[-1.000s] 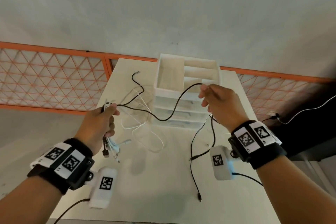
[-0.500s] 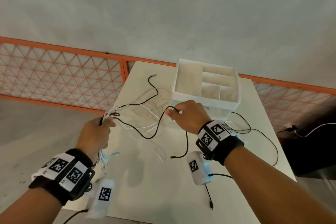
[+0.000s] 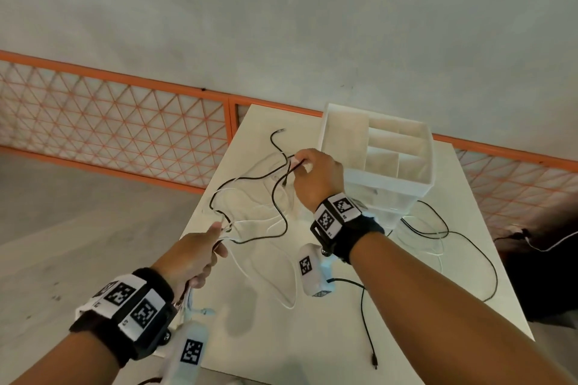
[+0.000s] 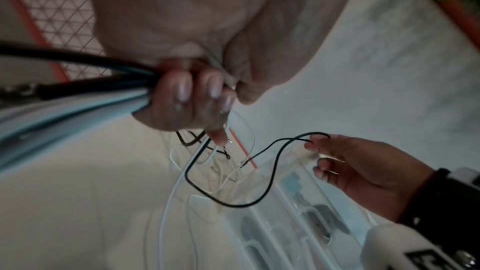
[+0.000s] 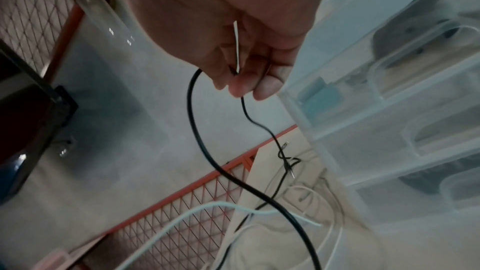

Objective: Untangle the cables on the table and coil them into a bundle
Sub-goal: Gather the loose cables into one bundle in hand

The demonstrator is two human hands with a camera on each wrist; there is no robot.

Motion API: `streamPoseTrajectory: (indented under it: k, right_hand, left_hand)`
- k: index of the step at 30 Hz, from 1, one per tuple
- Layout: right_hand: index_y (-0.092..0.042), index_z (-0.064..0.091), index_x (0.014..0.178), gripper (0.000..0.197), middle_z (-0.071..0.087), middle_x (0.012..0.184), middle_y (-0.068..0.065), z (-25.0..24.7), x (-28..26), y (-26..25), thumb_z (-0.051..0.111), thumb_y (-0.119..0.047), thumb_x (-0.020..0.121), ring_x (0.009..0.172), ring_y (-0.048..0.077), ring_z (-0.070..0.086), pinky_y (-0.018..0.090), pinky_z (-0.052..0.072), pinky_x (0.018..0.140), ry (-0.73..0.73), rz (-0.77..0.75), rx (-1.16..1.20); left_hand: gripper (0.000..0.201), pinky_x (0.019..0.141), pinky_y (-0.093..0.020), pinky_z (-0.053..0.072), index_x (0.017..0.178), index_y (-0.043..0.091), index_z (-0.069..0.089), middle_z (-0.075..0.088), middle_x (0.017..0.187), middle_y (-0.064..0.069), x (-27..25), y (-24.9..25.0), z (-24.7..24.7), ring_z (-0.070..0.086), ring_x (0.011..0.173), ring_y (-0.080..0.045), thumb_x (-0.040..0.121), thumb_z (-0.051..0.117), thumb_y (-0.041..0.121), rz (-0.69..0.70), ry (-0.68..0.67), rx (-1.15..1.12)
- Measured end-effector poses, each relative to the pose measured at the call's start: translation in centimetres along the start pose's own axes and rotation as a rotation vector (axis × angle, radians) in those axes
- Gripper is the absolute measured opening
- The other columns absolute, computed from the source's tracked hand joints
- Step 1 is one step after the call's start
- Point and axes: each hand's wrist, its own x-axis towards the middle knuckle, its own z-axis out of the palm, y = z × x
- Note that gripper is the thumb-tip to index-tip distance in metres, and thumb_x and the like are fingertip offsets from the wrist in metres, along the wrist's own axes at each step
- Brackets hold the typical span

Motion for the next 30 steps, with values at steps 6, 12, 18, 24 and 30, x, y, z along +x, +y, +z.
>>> streamPoseTrajectory:
  k: [6, 12, 18, 24, 30]
  right_hand:
    - [-0.026, 0.016, 0.159, 0.083, 0.018, 0.167, -0.003, 1.3, -1.1, 2.2, 0.052, 0.000, 0.089, 0.151, 0.019, 0.026, 0.025, 0.022, 0.117, -0.370, -0.075, -0.108]
    - [-0.038, 0.043, 0.147, 0.063, 0.060, 0.140, 0.000, 0.5, -3.6, 7.5, 0.052, -0.012, 0.090, 0.113, 0.028, 0.065, 0.039, 0.052, 0.103, -0.517, 0.049, -0.084]
    - [-0.023, 0.075, 0.101, 0.023, 0.073, 0.107, 0.002, -3.1, -7.4, 17.6, 0.056, -0.024, 0.088, 0.104, 0.025, 0.065, 0.035, 0.053, 0.092, -0.320, 0.354, -0.408]
    - [-0.018, 0.064, 0.089, 0.037, 0.067, 0.110, 0.013, -1.7, -9.9, 23.1, 0.069, -0.054, 0.080, 0.102, 0.032, 0.063, 0.031, 0.046, 0.076, -0.389, 0.569, -0.485]
    - [-0.015, 0.062, 0.073, 0.014, 0.067, 0.094, 0.010, 0.3, -10.5, 22.5, 0.067, -0.029, 0.070, 0.080, 0.031, 0.065, 0.027, 0.048, 0.066, -0.458, 0.496, -0.458]
  left_hand:
    - [0.042, 0.040, -0.021, 0.018, 0.084, 0.005, 0.057, 0.031, 0.053, 0.003, 0.6, -0.1, 2.3, 0.023, 0.041, -0.011, 0.104, 0.040, 0.038, 0.024, -0.045, -0.095]
    - [0.037, 0.040, -0.022, 0.022, 0.081, 0.007, 0.056, 0.035, 0.052, 0.004, 1.4, 0.0, 3.8, 0.027, 0.040, -0.009, 0.104, 0.045, 0.034, 0.082, -0.043, -0.185]
    - [0.033, 0.042, -0.023, 0.026, 0.077, 0.010, 0.051, 0.035, 0.058, 0.002, 1.3, 1.4, 3.7, 0.028, 0.046, -0.011, 0.104, 0.047, 0.029, 0.186, -0.099, -0.280]
    - [0.033, 0.046, -0.024, 0.027, 0.077, 0.012, 0.051, 0.037, 0.057, 0.004, 0.7, 2.7, 4.8, 0.030, 0.047, -0.011, 0.101, 0.050, 0.034, 0.246, -0.183, -0.318]
    - [0.028, 0.048, -0.026, 0.027, 0.079, 0.012, 0.052, 0.037, 0.059, 0.004, 0.2, 2.6, 6.2, 0.031, 0.048, -0.010, 0.099, 0.055, 0.032, 0.266, -0.195, -0.274]
